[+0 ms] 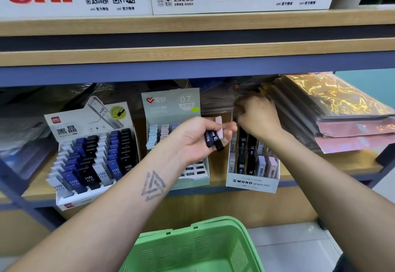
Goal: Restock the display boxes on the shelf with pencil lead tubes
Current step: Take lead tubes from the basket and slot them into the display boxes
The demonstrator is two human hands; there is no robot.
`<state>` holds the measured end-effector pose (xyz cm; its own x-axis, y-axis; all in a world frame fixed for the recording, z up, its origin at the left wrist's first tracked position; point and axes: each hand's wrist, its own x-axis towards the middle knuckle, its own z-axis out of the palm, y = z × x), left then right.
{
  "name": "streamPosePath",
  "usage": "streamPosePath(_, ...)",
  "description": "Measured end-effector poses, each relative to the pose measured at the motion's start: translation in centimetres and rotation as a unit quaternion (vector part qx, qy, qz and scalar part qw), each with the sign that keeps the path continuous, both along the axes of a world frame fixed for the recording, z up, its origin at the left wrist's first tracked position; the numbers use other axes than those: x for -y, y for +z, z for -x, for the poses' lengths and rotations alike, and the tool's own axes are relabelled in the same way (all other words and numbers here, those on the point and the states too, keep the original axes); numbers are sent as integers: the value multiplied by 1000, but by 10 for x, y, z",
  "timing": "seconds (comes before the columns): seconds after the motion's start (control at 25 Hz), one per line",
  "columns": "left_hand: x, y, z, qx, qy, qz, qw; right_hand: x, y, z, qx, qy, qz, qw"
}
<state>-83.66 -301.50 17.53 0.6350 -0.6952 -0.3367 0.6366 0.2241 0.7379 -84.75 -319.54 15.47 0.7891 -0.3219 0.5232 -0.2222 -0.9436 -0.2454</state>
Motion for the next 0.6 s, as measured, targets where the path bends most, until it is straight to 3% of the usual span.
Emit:
streamPosePath(0.08, -2, 1, 4, 13, -17, 6, 1000, -4, 12, 10, 22, 67, -146, 987)
streamPosePath(0.2, -2, -2, 5, 45, -20, 10, 999, -13, 30, 34, -40, 160, -425, 890)
streamPosePath(0.32, -1, -3, 9, 82, -41, 4, 996, -13, 30, 46, -104, 191, -502, 837)
streamPosePath(0.48, -4, -2, 13, 93, -91, 4, 991, -3, 33, 56, -31, 194, -624, 756)
streamPosePath(0.6, -5, -5, 12, 68, -84, -21, 994, 8, 33, 63, -13, 208, -646, 734)
